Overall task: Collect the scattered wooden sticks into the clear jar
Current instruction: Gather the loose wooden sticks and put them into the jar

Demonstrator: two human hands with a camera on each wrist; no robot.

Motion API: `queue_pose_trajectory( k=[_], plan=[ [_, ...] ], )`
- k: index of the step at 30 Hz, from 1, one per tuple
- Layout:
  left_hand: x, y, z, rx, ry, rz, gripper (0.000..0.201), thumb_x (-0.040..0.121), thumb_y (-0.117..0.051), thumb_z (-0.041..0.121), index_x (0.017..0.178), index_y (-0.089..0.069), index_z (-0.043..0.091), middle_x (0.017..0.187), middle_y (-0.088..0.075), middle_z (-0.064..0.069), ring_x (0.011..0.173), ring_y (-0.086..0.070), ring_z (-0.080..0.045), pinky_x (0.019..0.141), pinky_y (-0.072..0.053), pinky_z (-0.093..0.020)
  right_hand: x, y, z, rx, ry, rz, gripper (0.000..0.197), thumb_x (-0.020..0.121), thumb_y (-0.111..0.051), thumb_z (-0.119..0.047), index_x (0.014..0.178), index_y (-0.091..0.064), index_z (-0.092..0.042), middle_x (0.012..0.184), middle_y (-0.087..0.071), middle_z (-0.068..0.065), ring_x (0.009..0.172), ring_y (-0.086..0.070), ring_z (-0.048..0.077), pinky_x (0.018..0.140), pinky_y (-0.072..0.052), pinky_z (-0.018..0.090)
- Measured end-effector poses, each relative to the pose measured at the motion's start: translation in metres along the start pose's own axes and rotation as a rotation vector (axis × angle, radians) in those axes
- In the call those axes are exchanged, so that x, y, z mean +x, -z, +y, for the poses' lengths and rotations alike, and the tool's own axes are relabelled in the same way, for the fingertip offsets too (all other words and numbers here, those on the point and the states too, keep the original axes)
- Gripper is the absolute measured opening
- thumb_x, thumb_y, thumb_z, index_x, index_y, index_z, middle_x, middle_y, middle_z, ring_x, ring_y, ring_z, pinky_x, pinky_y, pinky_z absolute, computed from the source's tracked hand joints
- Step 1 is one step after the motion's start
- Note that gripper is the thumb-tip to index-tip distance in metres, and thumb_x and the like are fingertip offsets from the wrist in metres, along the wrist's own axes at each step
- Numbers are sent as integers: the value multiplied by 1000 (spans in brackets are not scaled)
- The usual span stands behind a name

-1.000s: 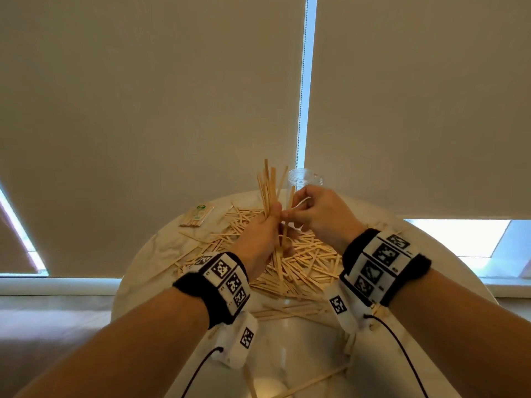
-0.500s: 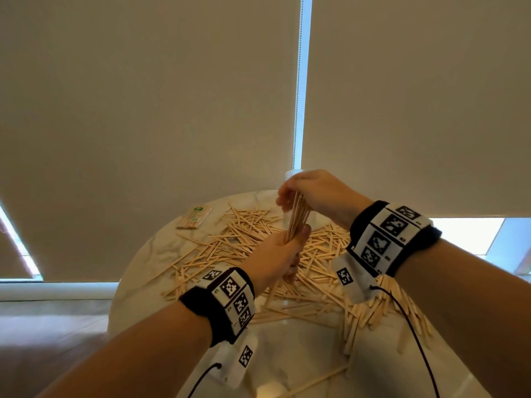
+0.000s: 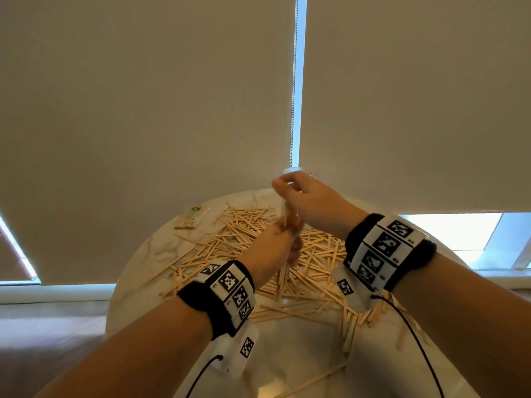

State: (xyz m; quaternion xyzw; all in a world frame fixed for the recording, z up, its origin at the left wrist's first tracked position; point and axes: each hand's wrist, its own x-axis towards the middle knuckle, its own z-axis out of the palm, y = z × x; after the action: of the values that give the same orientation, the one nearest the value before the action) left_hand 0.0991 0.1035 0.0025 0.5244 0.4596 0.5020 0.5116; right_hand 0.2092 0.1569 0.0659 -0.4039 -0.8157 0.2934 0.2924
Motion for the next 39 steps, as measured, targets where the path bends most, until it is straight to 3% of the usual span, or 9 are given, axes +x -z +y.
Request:
queue_pose_trajectory(
  k=[3, 9, 12, 15, 21, 25, 31, 35, 39],
  plan=[
    [5, 16, 7, -219, -21, 195, 13, 108, -42, 28, 105, -44, 15, 69, -43, 1, 56, -45, -12, 58, -47, -27, -8, 1, 14, 267, -127, 133, 49, 98, -56, -45, 140, -45, -22, 120, -63, -1, 106, -65, 17, 96, -54, 42],
    [7, 22, 19, -455, -98, 364, 20, 108, -41, 28, 108, -46, 9, 75, -60, -7, 71, -64, -23, 73, -60, -37, -42, -32, 20, 464, -337, -441, 48, 87, -70, -13, 130, -48, -16, 106, -66, 10, 92, -67, 20, 79, -57, 31],
    [3, 14, 16, -331, -70, 306, 34, 109, -38, 33, 118, -53, 4, 92, -75, -11, 81, -71, -25, 73, -61, -39, -39, -46, 14, 437, -273, -271, 16, 90, -63, -12, 104, -59, -5, 76, -55, 5, 52, -50, 10, 50, -43, 24],
    [5, 16, 15, -273, -33, 251, 41, 107, -41, 35, 122, -57, 1, 108, -76, -10, 100, -73, -29, 91, -57, -45, -37, -44, 13, 292, -216, -118, 19, 94, -60, -23, 101, -63, -5, 76, -53, 7, 45, -41, 7, 40, -35, 21],
    [-1, 18, 15, -203, 41, 83, 25, 97, -61, 33, 101, -70, 10, 117, -73, -13, 104, -67, -23, 87, -52, -36, -34, -38, 25, -112, 4, -121, 28, 101, -45, -25, 121, -64, -23, 113, -68, 0, 78, -65, 7, 72, -56, 25],
    [2, 32, 28, -407, -10, 326, 56, 88, -62, 58, 127, -54, 19, 116, -73, -12, 109, -68, -26, 92, -53, -44, -39, -30, 36, -321, -122, -152, 34, 101, -46, -33, 78, -60, -12, 69, -57, 3, 57, -50, 16, 60, -45, 32],
    [4, 19, 32, -161, 104, 237, 44, 109, -34, 40, 115, -62, 7, 102, -77, -13, 93, -74, -28, 90, -58, -45, -42, -31, 25, -425, -45, -175, 15, 97, -56, -28, 83, -59, -22, 73, -61, -2, 63, -57, 14, 62, -49, 25],
    [14, 20, 34, 133, -27, 373, 32, 100, -56, 41, 96, -67, 11, 99, -75, -11, 79, -70, -18, 62, -54, -26, -38, -25, 35, -383, -189, -131, 30, 95, -57, -38, 80, -64, -14, 67, -58, 0, 59, -53, 15, 55, -44, 27],
    [17, 13, 31, 135, 69, 303, 40, 96, -61, 42, 90, -70, 3, 89, -76, -11, 79, -75, -23, 72, -63, -35, -31, -17, 34, -482, -173, -86, 23, 95, -59, -36, 85, -64, -15, 68, -56, -3, 58, -51, 11, 52, -37, 22]
  ],
)
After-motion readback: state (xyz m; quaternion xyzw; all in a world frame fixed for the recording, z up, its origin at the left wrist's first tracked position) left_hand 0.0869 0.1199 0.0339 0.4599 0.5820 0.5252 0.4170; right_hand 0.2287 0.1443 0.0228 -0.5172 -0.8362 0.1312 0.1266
